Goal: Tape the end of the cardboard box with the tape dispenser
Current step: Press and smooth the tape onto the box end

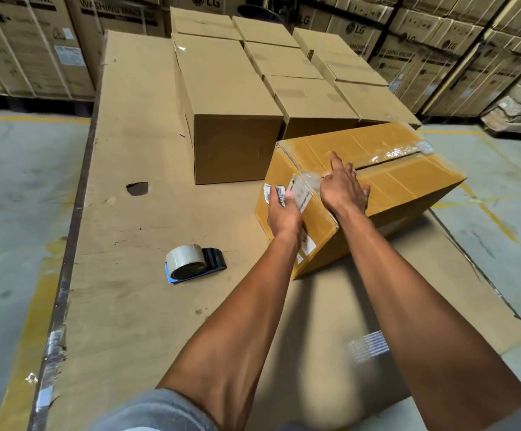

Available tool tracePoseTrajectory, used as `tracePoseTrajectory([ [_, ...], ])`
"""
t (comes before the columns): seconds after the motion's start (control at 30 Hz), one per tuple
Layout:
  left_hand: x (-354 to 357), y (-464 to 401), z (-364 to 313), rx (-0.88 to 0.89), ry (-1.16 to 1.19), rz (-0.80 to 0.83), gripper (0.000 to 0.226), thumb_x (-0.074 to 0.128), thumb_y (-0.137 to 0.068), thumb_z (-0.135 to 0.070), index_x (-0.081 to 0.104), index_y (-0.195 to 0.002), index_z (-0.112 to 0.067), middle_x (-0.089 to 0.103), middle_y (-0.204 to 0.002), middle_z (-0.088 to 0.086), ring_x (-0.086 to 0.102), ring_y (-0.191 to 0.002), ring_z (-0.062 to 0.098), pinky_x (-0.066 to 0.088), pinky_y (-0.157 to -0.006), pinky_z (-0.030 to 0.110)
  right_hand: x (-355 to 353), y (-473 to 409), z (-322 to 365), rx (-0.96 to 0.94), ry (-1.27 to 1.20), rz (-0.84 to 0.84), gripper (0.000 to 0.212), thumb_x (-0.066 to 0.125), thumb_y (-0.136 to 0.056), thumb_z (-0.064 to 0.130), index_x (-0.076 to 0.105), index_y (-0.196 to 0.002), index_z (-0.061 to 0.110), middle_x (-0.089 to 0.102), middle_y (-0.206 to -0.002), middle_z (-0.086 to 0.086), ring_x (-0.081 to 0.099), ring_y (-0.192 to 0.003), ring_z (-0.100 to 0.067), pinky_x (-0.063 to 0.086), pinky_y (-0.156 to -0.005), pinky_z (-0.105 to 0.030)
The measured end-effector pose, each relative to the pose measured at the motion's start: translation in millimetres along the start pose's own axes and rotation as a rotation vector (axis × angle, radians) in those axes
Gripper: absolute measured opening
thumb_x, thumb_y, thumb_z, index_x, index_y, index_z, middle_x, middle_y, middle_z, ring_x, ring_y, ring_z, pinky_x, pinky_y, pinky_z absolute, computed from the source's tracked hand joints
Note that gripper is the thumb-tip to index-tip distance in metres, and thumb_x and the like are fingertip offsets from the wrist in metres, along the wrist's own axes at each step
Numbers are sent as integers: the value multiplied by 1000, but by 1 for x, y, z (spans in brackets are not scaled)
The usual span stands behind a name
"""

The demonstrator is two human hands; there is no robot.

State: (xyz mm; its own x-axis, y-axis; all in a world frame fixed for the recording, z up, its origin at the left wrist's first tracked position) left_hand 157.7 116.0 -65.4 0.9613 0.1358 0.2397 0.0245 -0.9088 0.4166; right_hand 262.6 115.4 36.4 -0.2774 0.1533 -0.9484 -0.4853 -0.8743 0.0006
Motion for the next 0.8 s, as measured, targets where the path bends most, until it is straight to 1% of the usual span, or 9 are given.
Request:
tracePoseTrajectory([
  [0.07,1,15,-4,194,-211,-19,62,40,-116,-49,23,-172,-31,31,-177,-4,30,-163,24,24,-132,45,-5,6,2,-183,-96,59,59,34,-111,24,21,-166,44,8,-178,0,9,-165,-24,5,-131,-61],
  [0.13,10,35,-6,393,-328,17,64,31,-116,-52,15,-174,-29,16,-181,-9,14,-167,16,13,-132,44,-10,14,-2,-361,-245,153,51,35,-114,24,36,-162,40,20,-176,6,12,-163,-16,10,-133,-55],
  [0.2,16,48,-2,503,-411,58,65,23,-115,-57,9,-174,-33,9,-181,-14,6,-167,11,8,-133,45,-11,19,-11,-495,-200,221,48,35,-115,26,41,-162,33,30,-172,10,15,-162,-11,12,-133,-53],
  [0.27,16,48,6,499,-457,81,66,17,-114,-62,3,-173,-37,5,-181,-18,2,-167,9,6,-133,49,-9,19,-21,-574,-18,239,50,30,-115,34,31,-165,35,25,-173,18,12,-162,-9,9,-133,-53],
  [0.37,9,44,15,477,-581,77,68,11,-111,-68,-3,-172,-41,1,-180,-21,-1,-168,11,6,-130,54,-5,17,-25,-535,124,199,53,22,-114,44,19,-166,43,16,-171,27,3,-164,-12,3,-133,-52],
  [0.53,2,38,35,298,-660,95,72,9,-110,-70,-7,-172,-38,5,-182,-14,-3,-168,14,8,-127,62,0,19,-19,-499,208,154,57,15,-113,47,12,-168,33,9,-173,20,-7,-164,-20,0,-132,-59],
  [0.63,0,34,42,207,-668,112,74,9,-110,-69,-6,-173,-33,4,-182,-9,-5,-168,15,5,-129,67,1,18,-18,-437,209,125,63,12,-111,52,14,-169,26,6,-175,14,-6,-163,-20,-1,-132,-56],
  [0.7,1,35,36,249,-656,104,73,11,-112,-65,-5,-173,-30,1,-182,-9,-5,-168,14,6,-130,64,-1,19,-18,-431,190,118,65,10,-111,54,11,-169,25,3,-176,13,-7,-163,-18,-1,-132,-55],
  [0.8,7,47,16,495,-579,82,66,13,-114,-61,-3,-173,-36,-3,-181,-17,-5,-167,6,3,-127,47,-5,26,-20,-535,143,100,62,5,-109,56,6,-168,38,0,-174,21,-9,-163,-13,-2,-132,-53],
])
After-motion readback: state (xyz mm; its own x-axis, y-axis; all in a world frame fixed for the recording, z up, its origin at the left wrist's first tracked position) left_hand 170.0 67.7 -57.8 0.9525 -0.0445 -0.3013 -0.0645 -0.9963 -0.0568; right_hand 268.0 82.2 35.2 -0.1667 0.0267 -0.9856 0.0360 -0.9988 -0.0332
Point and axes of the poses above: each hand's wrist, its own y-axis away from the middle knuckle, its own x-axis out of the palm, z = x × y, the point moved 3 cm from there along -y, towards the middle knuckle
